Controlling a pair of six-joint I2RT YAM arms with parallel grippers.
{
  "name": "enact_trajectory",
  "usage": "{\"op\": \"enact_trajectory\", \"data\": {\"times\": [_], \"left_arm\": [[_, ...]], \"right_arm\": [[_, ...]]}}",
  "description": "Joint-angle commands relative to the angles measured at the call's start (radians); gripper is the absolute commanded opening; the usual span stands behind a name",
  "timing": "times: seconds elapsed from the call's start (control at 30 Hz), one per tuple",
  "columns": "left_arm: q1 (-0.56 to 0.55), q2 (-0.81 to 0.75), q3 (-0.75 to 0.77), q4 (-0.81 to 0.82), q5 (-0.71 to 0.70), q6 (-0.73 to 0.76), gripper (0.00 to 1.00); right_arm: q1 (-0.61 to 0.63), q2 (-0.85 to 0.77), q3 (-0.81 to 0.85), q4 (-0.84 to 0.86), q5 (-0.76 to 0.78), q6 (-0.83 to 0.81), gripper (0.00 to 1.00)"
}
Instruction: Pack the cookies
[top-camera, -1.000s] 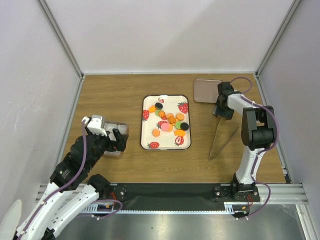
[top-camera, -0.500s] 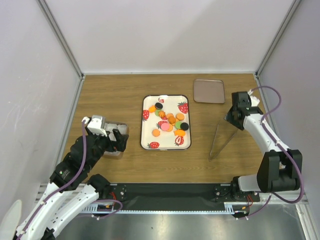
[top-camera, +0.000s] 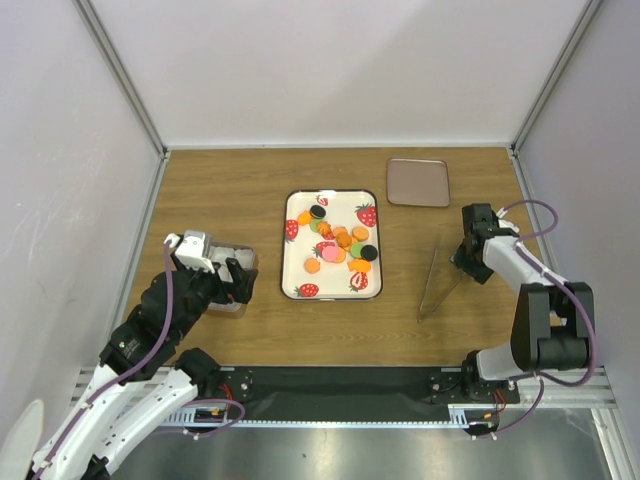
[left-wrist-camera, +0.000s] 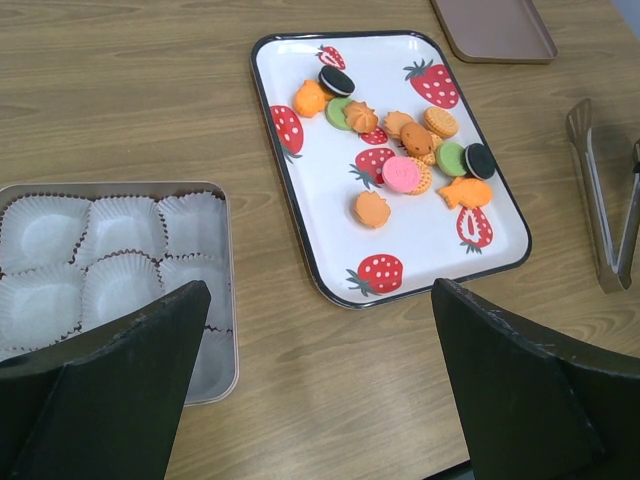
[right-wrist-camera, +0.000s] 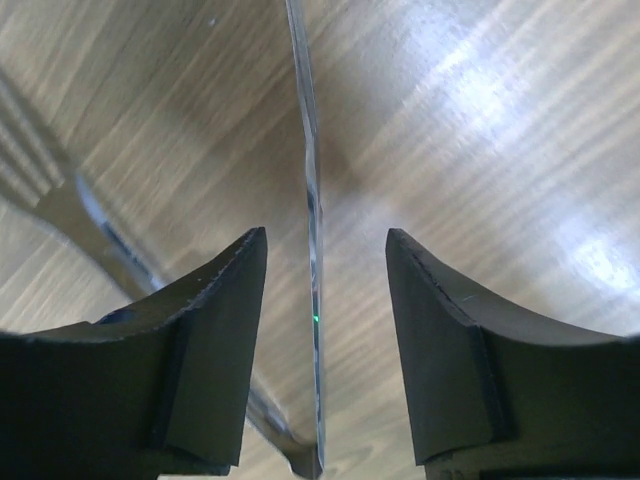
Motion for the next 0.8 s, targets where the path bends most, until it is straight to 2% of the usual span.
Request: {"op": "enact_trajectory", "data": {"times": [0.0,0.13,0.17,0.27,0.3,0.37,0.4,0.43,0.63,0.73,0.77], "left_arm": [[-0.007,0.018,-0.003,0.027,-0.018,-0.013,1.00],[-0.010,0.051,0.022,0.000,-0.044,-0.024,1.00],[-0.010,0.059,0.040,-0.008,-0.049,-0.025,1.00],[-0.010,0.102,0.083,-0.039,-0.040,-0.042,1.00],[-0.010,0.135,0.095,-0.048,-0.003,-0.048,1.00],[-0.010,0.163,0.120,-0.066,0.052,-0.079,1.00],[-0.009,0.172,0.123,-0.063,0.081,-0.088,1.00],[-0.010,0.176,0.123,-0.057,0.144,-0.108,1.00],[-0.010,0.179,0.141,0.042,0.365,-0.168,1.00],[-0.009,0.182,0.137,0.155,0.463,-0.195,1.00],[-0.010,0.191,0.117,0.192,0.527,-0.208,1.00]], "right_arm": [[-0.011,0.046,-0.008,0.083,0.010,0.020,0.55],[-0.017,0.080,-0.013,0.130,-0.003,-0.003,0.51],[-0.050,0.084,-0.013,0.144,-0.017,-0.014,0.48],[-0.066,0.083,-0.019,0.163,-0.022,-0.031,0.33],[-0.071,0.080,-0.024,0.169,-0.025,-0.037,0.22],[-0.078,0.066,-0.028,0.178,-0.042,-0.051,0.14],[-0.089,0.061,-0.033,0.178,-0.045,-0.063,0.05],[-0.094,0.045,-0.033,0.178,-0.049,-0.069,0.00],[-0.147,-0.087,-0.018,0.152,-0.199,-0.120,0.00],[-0.147,-0.202,0.037,0.135,-0.334,-0.112,0.00],[-0.146,-0.246,0.051,0.140,-0.435,-0.095,0.00]]}}
